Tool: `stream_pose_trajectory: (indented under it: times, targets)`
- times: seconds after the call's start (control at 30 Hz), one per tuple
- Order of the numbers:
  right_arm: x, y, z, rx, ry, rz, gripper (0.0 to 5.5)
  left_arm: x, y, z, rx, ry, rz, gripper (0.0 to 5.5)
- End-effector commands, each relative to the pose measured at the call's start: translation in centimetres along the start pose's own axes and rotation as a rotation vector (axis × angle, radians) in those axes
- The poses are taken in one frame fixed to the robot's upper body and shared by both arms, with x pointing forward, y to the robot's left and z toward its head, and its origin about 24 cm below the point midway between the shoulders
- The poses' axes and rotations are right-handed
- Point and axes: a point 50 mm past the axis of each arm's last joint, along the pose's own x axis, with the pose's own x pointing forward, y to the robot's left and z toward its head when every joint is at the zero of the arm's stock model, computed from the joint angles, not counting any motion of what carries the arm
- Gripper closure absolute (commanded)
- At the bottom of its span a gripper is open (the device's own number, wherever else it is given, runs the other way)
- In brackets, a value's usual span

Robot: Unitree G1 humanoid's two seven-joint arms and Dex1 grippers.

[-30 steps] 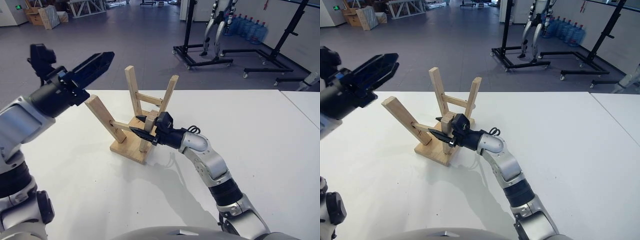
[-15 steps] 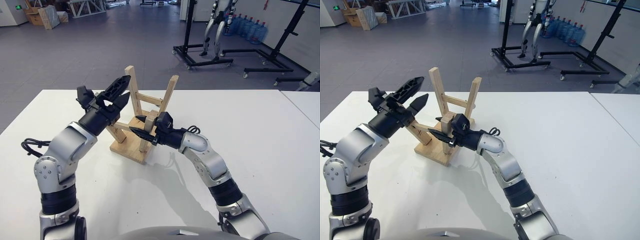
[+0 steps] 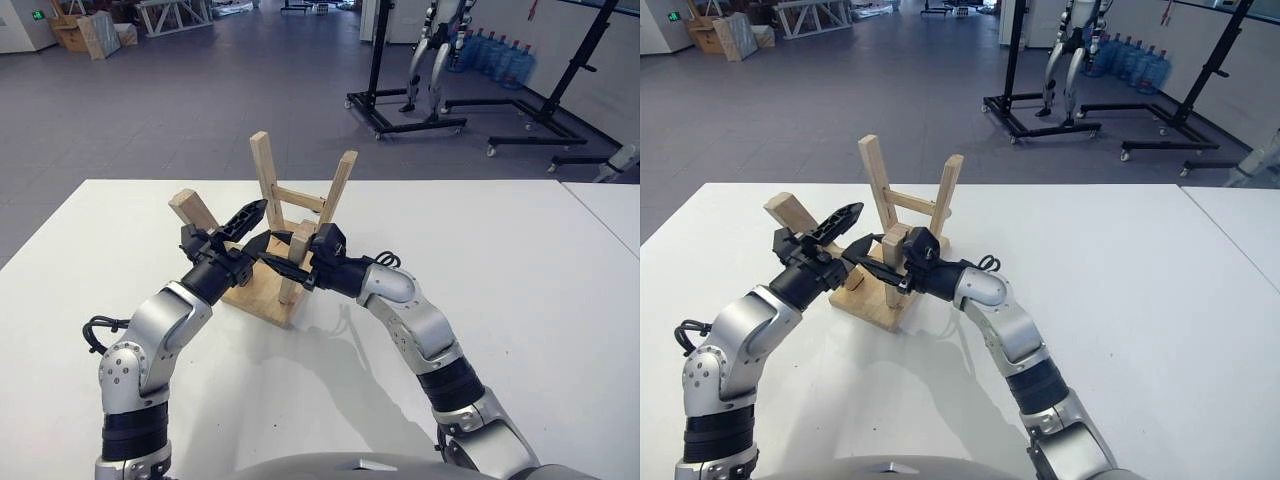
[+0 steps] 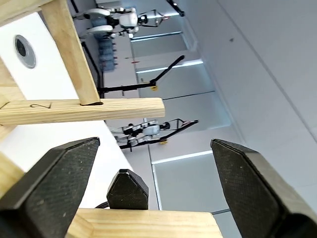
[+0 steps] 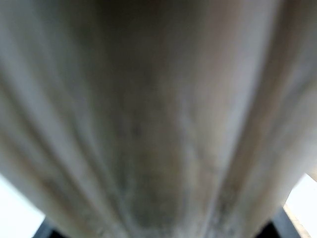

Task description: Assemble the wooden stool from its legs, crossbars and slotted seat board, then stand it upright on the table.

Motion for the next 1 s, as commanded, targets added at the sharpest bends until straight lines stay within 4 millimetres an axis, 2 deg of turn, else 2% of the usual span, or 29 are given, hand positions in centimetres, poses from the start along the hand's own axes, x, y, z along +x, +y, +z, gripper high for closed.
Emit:
stream_pose_trajectory:
  times: [0.03,0.17,0.3,0.4,0.47,0.5,0.53,0.6,0.73,0.8,0.87,0.93,1.0]
  targets:
    - [-0.2,-0.1,-0.5,0.002,0.046,-0.007,3.46,-0.1,2.5,-0.7,0.006,0.038,0.112,1.38]
    - [-0.1,-0.2,-0.4,0.001,0.045,-0.006,3.46,0.7,-0.9,1.6,0.098,-0.014,0.037,1.38]
    - [-0.2,-0.2,-0.4,0.000,0.043,-0.013,3.46,1.7,-6.2,4.1,0.225,-0.076,-0.063,1.38]
    - [-0.2,-0.3,-0.4,0.000,0.043,-0.014,3.46,2.3,-8.9,4.9,0.269,-0.115,-0.109,1.38]
    - [-0.2,-0.3,-0.4,0.000,0.043,-0.015,3.46,2.6,-9.9,4.8,0.277,-0.121,-0.133,1.38]
    - [-0.2,-0.3,-0.4,-0.001,0.042,-0.016,3.46,2.7,-9.7,4.5,0.269,-0.113,-0.127,1.38]
    - [-0.2,-0.3,-0.4,-0.001,0.042,-0.016,3.46,2.5,-8.6,4.1,0.244,-0.098,-0.103,1.38]
    - [-0.1,-0.3,-0.4,0.000,0.042,-0.015,3.46,1.9,-5.0,3.2,0.161,-0.068,-0.012,1.38]
    - [-0.1,-0.3,-0.5,0.001,0.046,-0.013,3.46,0.1,3.3,0.0,0.033,0.016,0.174,1.38]
    - [-0.1,-0.3,-0.5,0.000,0.048,-0.013,3.46,-0.3,5.6,-0.9,0.027,0.043,0.212,1.38]
    - [-0.1,-0.3,-0.5,-0.001,0.049,-0.009,3.46,-0.3,5.8,-0.7,0.047,0.034,0.201,1.38]
    - [-0.1,-0.4,-0.5,-0.002,0.050,-0.009,3.46,0.1,4.6,0.4,0.083,0.006,0.158,1.38]
    - [-0.1,-0.4,-0.6,-0.002,0.050,-0.011,3.46,0.8,2.2,2.1,0.142,-0.031,0.099,1.38]
